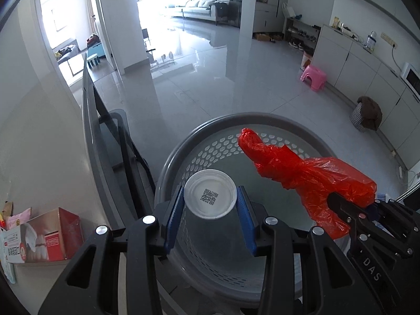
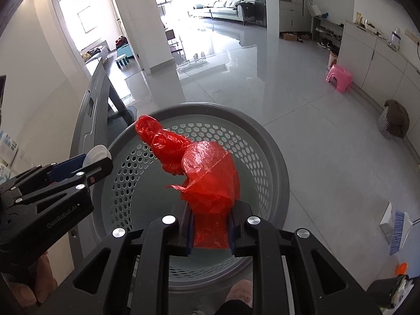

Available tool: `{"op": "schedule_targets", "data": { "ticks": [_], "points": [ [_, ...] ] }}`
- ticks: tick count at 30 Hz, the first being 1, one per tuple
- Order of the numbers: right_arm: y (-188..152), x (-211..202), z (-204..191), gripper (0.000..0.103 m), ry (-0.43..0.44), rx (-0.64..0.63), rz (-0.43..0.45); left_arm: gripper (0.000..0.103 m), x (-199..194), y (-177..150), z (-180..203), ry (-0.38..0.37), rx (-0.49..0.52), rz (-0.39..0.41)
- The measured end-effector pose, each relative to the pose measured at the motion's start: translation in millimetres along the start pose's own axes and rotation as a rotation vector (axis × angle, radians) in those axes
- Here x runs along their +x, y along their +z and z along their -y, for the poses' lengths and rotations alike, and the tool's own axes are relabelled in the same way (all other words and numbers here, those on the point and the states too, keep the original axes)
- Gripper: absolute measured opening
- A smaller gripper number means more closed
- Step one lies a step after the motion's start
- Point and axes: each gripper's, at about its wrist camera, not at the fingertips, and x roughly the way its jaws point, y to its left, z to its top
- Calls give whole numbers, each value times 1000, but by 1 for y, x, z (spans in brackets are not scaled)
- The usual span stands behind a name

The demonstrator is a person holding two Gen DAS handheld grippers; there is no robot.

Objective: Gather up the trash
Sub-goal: 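Carry cap and red bag over the grey wastebasket and open both tools, then move both open tools back over the table toward the fluffy ball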

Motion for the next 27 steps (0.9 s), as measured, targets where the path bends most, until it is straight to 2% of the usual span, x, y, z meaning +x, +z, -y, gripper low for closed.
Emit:
{"op": "schedule_targets", "data": {
  "ticks": [5,6,8,9,10,14,27],
  "points": [
    [3,14,6,20,-1,8,-14,41,12,1,9,7,7,-24],
    [2,14,7,25,1,8,-13,47,13,1,9,9,7,-26],
    [4,16,9,47,-3,15,-3,60,14,0,8,17,6,-25],
    [4,15,10,52,-6,18,4,65,15,3,4,20,5,-24],
    [5,14,9,60,-12,19,18,66,15,2,2,20,2,-23],
    [4,8,10,61,-22,21,47,75,14,1,0,25,-7,-27],
    [-4,-6,8,61,4,30,72,75,-7,-5,-6,24,-9,-1]
  ]
}}
